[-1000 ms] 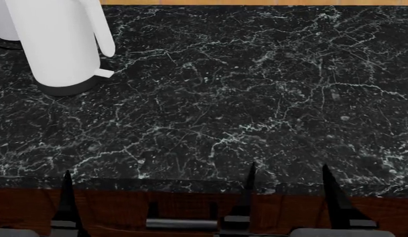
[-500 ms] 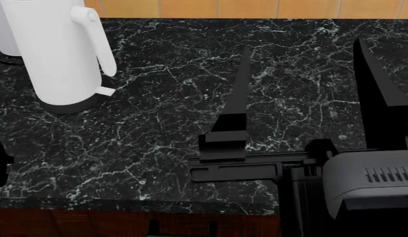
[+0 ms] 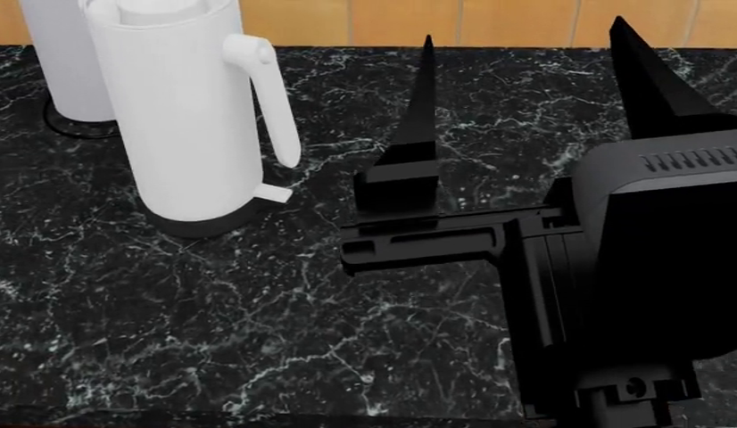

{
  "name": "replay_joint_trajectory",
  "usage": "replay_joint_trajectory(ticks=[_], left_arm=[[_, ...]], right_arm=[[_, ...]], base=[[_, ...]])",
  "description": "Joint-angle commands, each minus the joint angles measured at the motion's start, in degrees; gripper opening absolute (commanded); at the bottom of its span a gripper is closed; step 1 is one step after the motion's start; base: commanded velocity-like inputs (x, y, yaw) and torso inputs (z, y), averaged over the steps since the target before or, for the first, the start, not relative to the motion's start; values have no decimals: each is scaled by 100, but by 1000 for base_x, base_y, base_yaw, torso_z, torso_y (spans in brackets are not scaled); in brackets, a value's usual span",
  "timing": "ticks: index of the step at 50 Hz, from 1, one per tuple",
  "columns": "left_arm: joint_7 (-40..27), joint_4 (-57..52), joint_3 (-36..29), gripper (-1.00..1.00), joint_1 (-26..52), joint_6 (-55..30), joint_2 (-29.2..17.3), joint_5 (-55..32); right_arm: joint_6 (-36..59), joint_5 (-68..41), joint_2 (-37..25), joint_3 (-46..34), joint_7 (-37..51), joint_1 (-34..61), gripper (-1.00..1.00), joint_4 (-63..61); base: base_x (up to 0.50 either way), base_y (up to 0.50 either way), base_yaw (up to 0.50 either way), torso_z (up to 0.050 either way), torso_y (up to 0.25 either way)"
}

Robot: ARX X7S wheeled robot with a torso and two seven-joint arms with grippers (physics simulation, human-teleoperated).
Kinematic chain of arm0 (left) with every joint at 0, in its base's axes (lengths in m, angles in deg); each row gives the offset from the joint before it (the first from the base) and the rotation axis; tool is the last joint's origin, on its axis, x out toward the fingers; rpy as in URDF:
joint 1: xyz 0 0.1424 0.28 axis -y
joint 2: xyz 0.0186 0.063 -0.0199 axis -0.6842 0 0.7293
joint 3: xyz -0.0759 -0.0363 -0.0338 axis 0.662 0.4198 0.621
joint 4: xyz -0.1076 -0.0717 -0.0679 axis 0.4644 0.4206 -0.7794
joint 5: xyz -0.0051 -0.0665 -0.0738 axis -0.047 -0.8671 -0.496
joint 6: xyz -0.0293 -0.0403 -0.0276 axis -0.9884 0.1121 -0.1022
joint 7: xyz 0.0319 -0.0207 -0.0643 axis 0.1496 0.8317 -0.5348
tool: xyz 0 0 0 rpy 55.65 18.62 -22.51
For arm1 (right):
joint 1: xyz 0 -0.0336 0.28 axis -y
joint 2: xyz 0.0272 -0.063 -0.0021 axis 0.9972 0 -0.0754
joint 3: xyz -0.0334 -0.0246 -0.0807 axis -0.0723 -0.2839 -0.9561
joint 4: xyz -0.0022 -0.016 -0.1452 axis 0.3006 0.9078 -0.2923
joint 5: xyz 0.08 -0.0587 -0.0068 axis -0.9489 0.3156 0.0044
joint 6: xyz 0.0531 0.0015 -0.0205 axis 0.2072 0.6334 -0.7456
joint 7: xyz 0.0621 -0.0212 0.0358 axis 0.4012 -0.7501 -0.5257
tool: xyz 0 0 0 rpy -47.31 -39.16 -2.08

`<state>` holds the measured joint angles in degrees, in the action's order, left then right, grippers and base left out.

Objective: Press the button to open the lid of the electric kettle.

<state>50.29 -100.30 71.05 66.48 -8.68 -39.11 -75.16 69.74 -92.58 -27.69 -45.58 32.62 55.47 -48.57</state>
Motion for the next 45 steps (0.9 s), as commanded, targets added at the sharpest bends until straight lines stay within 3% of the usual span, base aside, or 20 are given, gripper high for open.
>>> replay_joint_trajectory(ticks=[1,12,20,30,40,41,45], left_arm=[[-354,223,-9,100,202,-321,-97,613],[-227,44,621,100,312,-700,40,132],[-253,17,619,100,314,-743,25,111],[-250,-37,936,100,343,-868,45,-58],[-255,-15,971,100,348,-864,35,-132],[-254,-1,959,100,340,-853,27,-128],[-252,5,992,100,332,-843,17,-157]], right_arm=[[-65,74,93,117,-376,-24,100,86],[-123,114,125,58,-501,-99,100,143],[-264,-61,160,132,-569,-169,100,158],[-9,-482,201,114,-896,356,100,805],[355,-1047,510,-172,-2850,1452,100,2366],[453,-1236,552,-210,-3077,1563,-100,2483],[825,-1403,664,-440,-3520,1934,-100,3009]], base=[[500,0,0,0,0],[500,0,0,0,0],[500,0,0,0,0],[135,0,0,0,0],[0,0,0,0,0],[0,0,0,0,0],[0,0,0,0,0]])
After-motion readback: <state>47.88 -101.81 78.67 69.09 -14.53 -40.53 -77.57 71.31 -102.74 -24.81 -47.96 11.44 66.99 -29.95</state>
